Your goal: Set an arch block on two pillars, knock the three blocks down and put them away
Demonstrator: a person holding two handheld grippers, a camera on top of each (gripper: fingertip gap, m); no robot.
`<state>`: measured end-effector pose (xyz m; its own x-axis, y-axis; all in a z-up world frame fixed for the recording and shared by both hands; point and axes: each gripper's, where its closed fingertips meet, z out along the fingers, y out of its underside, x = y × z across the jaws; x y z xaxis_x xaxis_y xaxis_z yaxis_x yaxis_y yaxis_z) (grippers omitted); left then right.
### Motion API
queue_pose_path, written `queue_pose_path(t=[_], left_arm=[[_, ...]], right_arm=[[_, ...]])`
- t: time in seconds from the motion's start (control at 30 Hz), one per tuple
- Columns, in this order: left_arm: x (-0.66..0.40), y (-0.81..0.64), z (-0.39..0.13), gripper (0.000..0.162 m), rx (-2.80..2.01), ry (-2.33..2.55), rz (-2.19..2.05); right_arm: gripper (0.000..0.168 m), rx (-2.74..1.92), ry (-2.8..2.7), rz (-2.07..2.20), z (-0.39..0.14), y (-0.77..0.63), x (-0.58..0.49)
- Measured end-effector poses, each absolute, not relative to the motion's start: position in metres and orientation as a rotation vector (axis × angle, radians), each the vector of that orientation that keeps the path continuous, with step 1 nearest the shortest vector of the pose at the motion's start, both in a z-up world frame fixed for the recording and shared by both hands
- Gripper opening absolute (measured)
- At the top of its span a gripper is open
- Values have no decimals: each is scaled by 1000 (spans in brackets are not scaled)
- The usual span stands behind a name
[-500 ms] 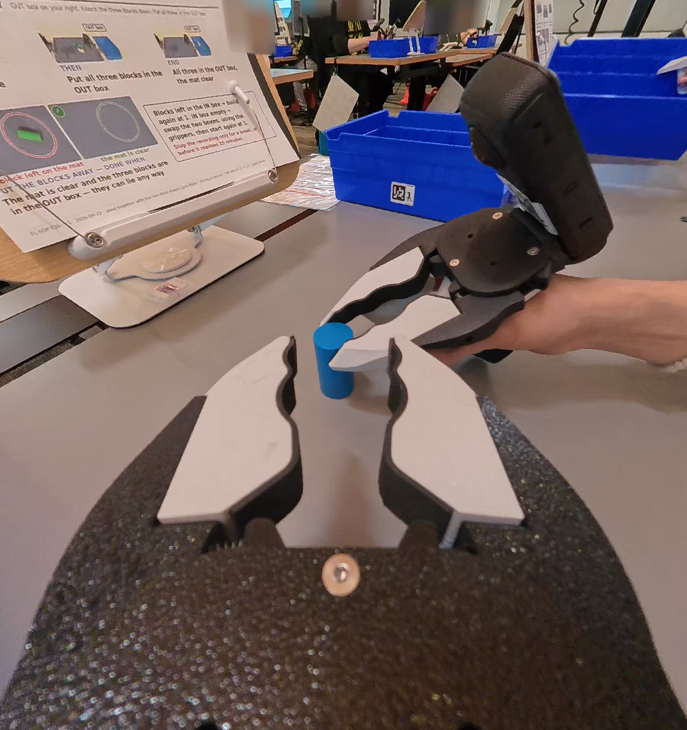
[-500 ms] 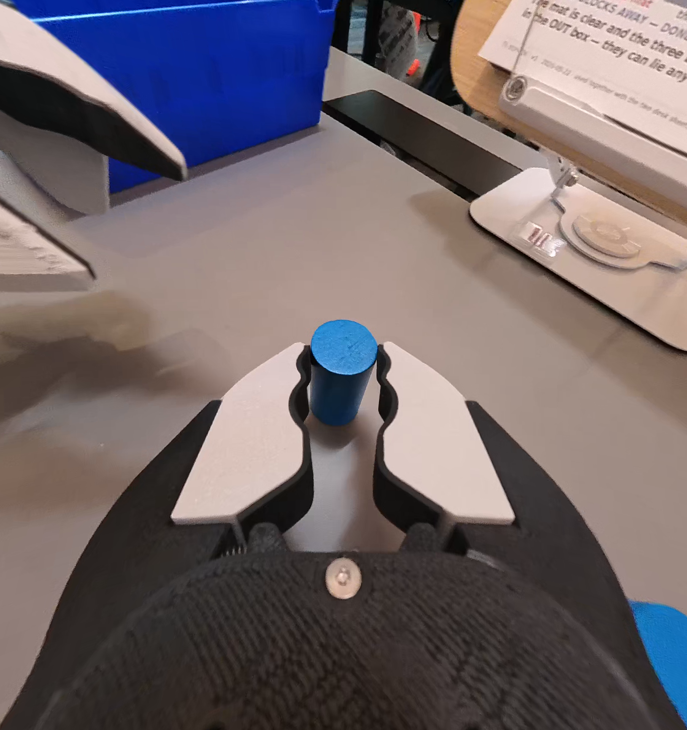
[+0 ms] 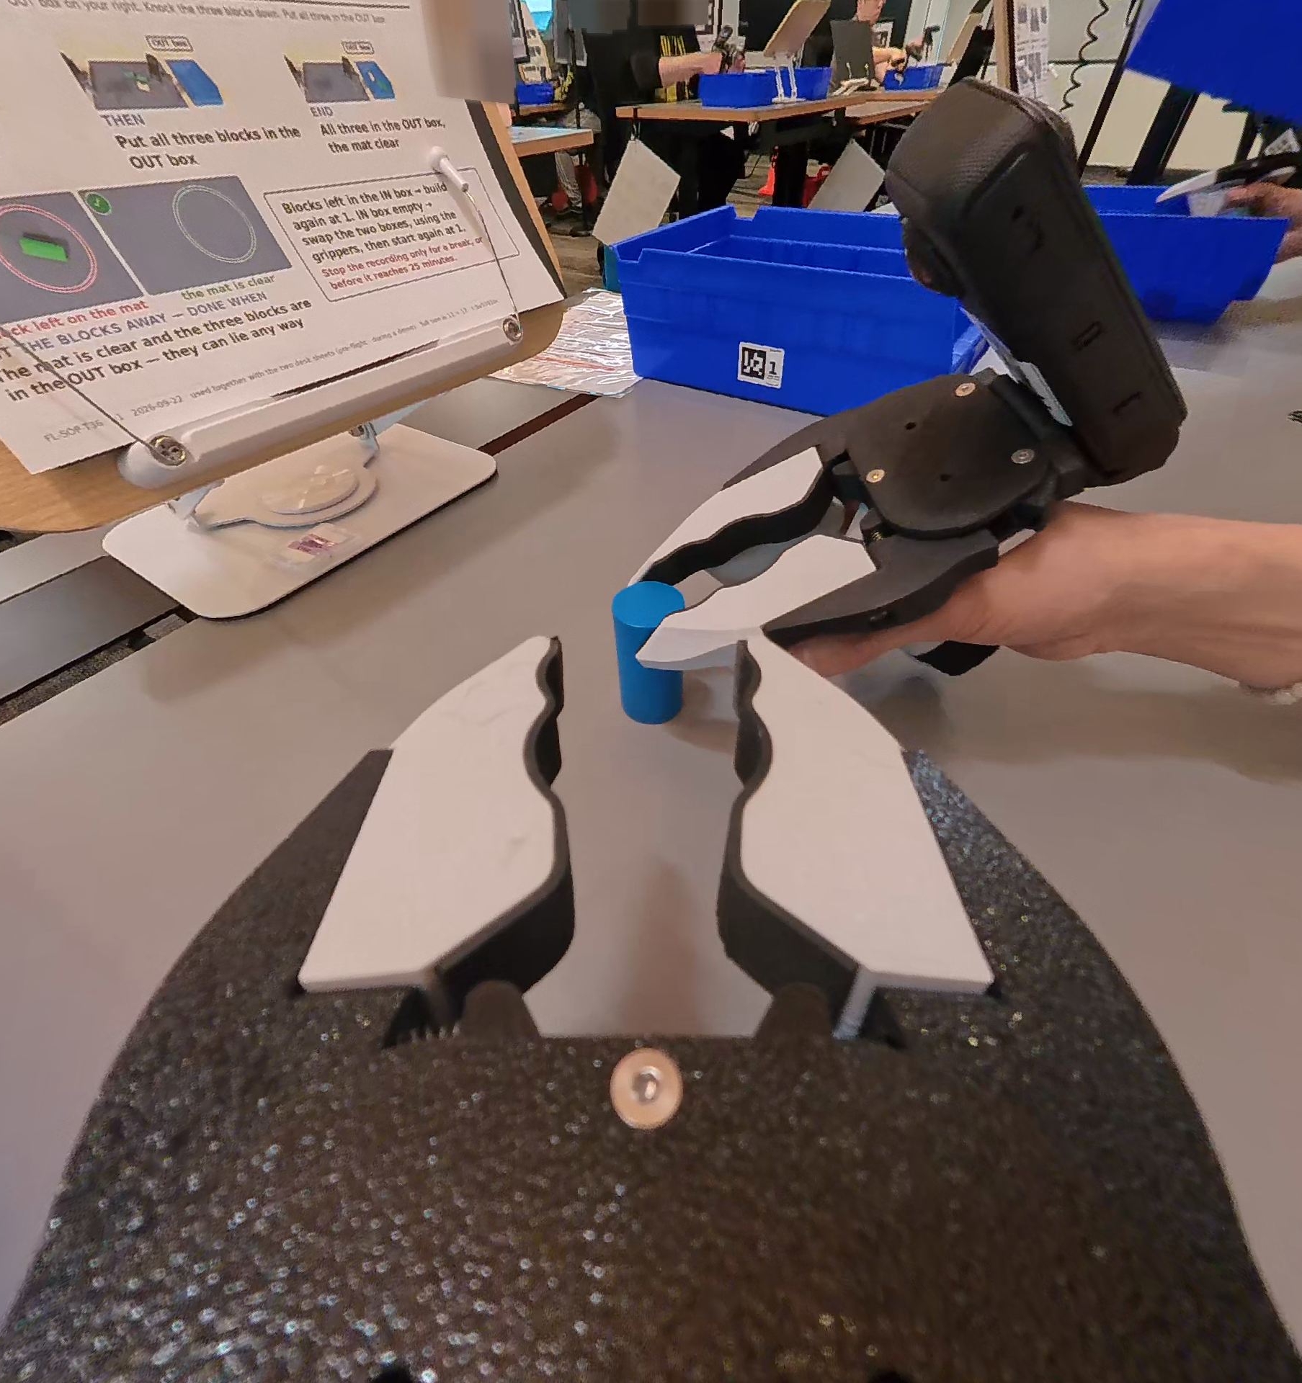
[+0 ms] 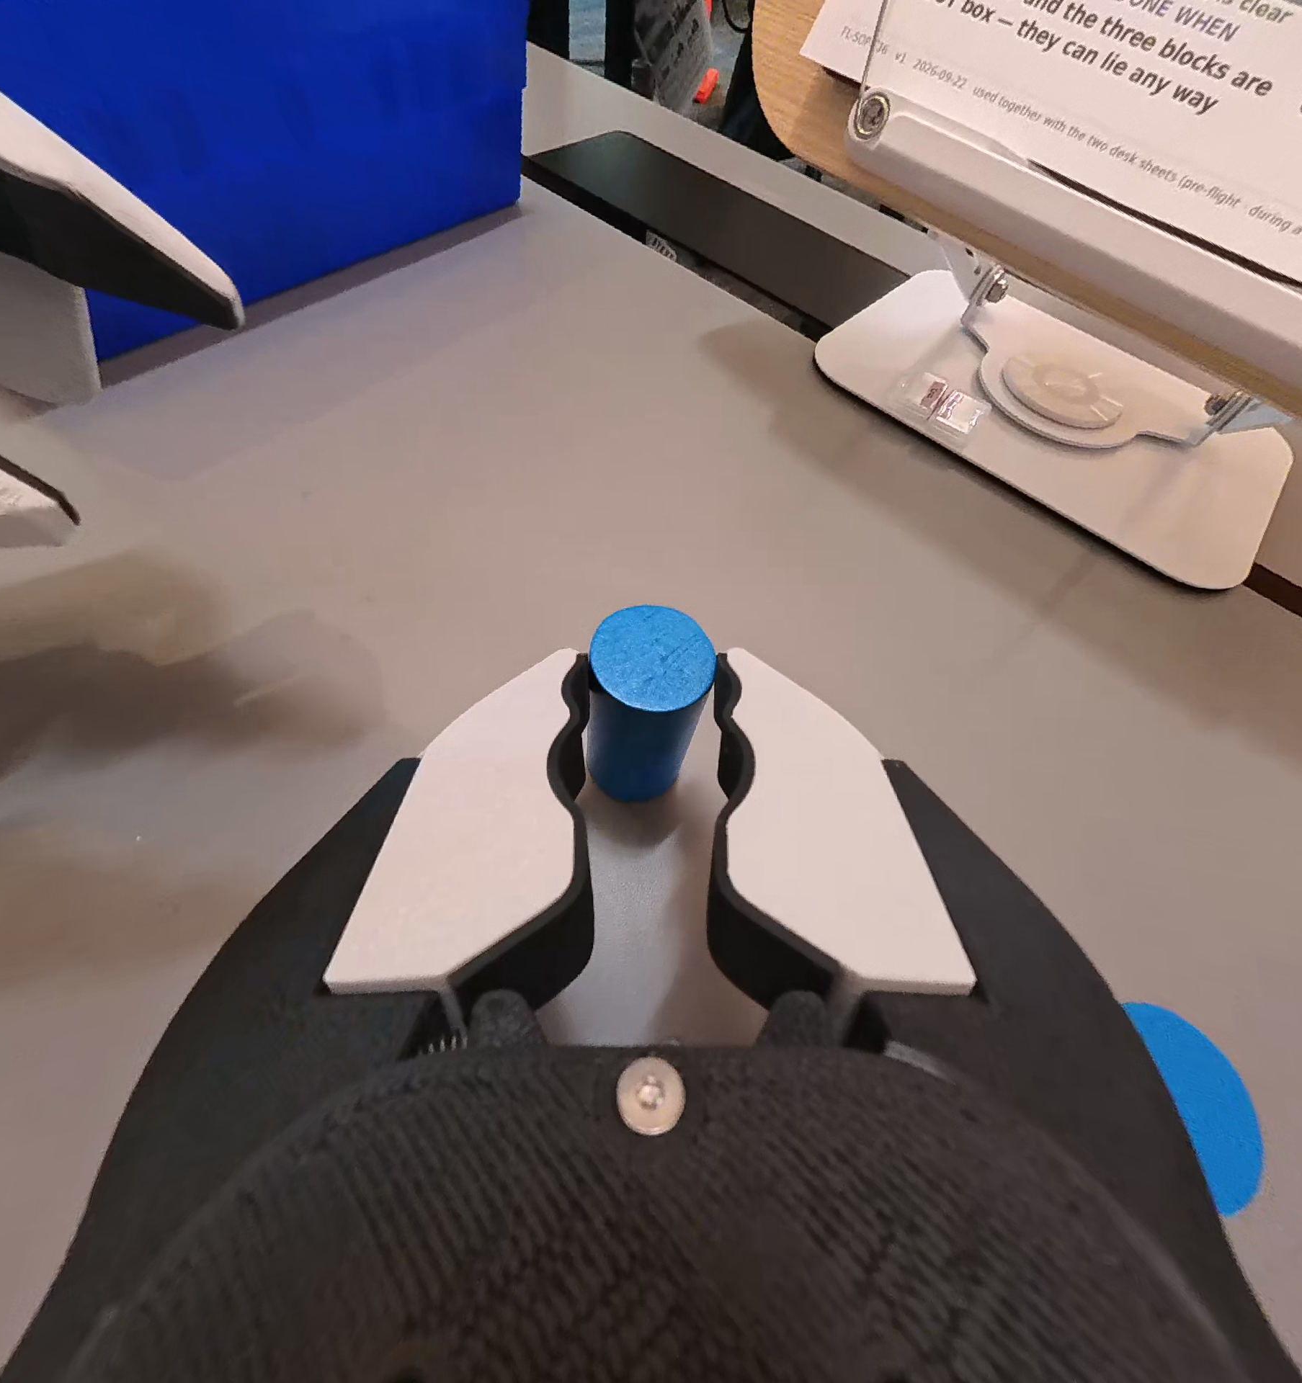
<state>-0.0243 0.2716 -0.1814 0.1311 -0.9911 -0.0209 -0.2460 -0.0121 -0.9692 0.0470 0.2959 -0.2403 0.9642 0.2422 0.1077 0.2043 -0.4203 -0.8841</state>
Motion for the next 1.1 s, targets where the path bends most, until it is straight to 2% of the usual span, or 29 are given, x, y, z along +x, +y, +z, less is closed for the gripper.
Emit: queue_pose_path(t=[0.3,0.53,0.8,0.9,1.1], left_arm=[[-24,270,-179,44,-1445,1290,-975],[-41,269,-145,46,-1414,1210,-1049],[-129,345,-94,51,-1544,1002,-783],[-181,397,-100,50,-1737,880,-568],[-257,472,-154,48,-2192,748,-318]], right_arm=[[33,-2028,-332,39,-242,294,47],[81,-2008,-316,58,-229,287,42],[96,-1888,-458,126,-182,252,10],[96,-1864,-492,166,-178,234,6],[97,-1879,-488,171,-185,206,19]])
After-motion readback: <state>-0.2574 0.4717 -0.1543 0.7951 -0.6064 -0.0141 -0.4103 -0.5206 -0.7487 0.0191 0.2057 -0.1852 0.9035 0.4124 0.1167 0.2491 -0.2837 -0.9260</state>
